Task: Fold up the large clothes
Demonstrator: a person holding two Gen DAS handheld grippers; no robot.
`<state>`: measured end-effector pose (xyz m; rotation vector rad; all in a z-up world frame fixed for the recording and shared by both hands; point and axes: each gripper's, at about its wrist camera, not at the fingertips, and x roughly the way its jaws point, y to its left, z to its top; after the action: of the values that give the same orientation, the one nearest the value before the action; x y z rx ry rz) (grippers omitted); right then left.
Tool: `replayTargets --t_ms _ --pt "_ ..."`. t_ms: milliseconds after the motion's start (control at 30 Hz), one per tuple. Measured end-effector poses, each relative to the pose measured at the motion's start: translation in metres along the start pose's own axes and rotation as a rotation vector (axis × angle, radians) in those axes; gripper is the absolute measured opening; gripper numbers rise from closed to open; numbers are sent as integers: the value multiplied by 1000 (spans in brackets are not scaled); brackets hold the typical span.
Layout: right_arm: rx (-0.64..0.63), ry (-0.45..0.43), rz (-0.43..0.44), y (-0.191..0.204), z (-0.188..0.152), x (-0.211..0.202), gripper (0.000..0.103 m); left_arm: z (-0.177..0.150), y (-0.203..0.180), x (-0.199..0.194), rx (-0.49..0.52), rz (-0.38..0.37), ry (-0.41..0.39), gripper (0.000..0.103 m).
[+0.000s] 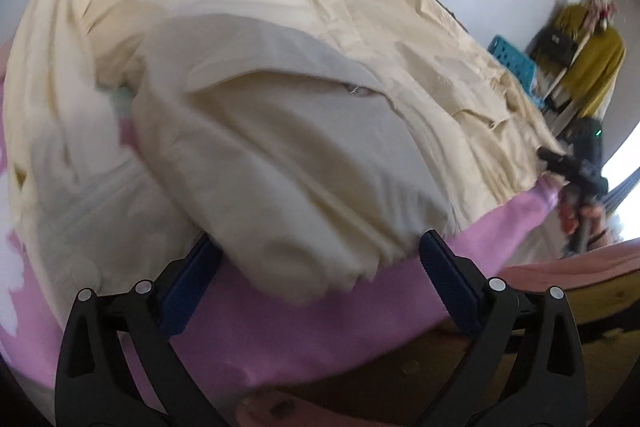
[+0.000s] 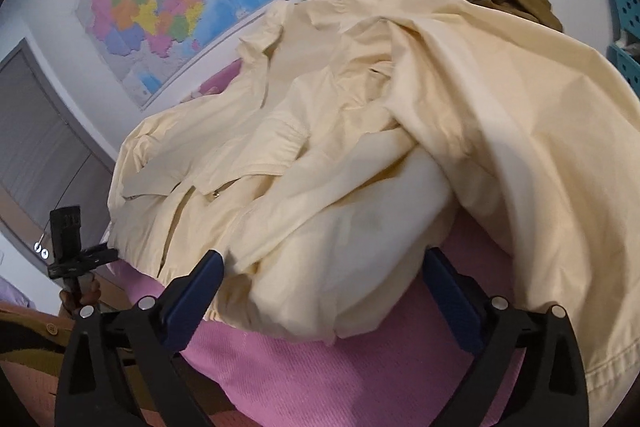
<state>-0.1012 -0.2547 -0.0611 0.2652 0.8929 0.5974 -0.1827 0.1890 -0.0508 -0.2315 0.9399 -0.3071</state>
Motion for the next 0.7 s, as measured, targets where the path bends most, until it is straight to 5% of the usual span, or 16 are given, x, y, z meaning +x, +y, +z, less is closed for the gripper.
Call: replayTargets --t_ms 100,133,167,200,267,333,467,533,633,700 --pt "-23 -8 -45 6 2 14 97 7 -2 8 -3 17 -27 96" --pt "-23 -20 -36 9 3 16 94 11 -3 9 -7 24 -36 80" --pt "-13 -15 -24 11 4 19 73 14 -3 10 -18 46 -40 61" --pt "11 -6 -7 13 7 21 50 17 -1 7 -31 56 -41 53" --pt "28 -9 24 15 11 16 26 24 8 -5 -82 8 -59 31" --pt "45 -22 93 22 17 2 19 29 12 -23 -111 -29 -85 24" --pt "61 -95 228 40 29 -43 16 39 10 -58 -132 -69 -127 21" --pt "40 -101 214 45 32 -54 17 44 10 -71 -137 -93 -136 23" --pt "76 4 130 33 31 -34 36 47 11 -56 -125 -9 -56 37" --pt "79 83 -47 23 25 -15 61 44 12 -37 -107 71 7 51"
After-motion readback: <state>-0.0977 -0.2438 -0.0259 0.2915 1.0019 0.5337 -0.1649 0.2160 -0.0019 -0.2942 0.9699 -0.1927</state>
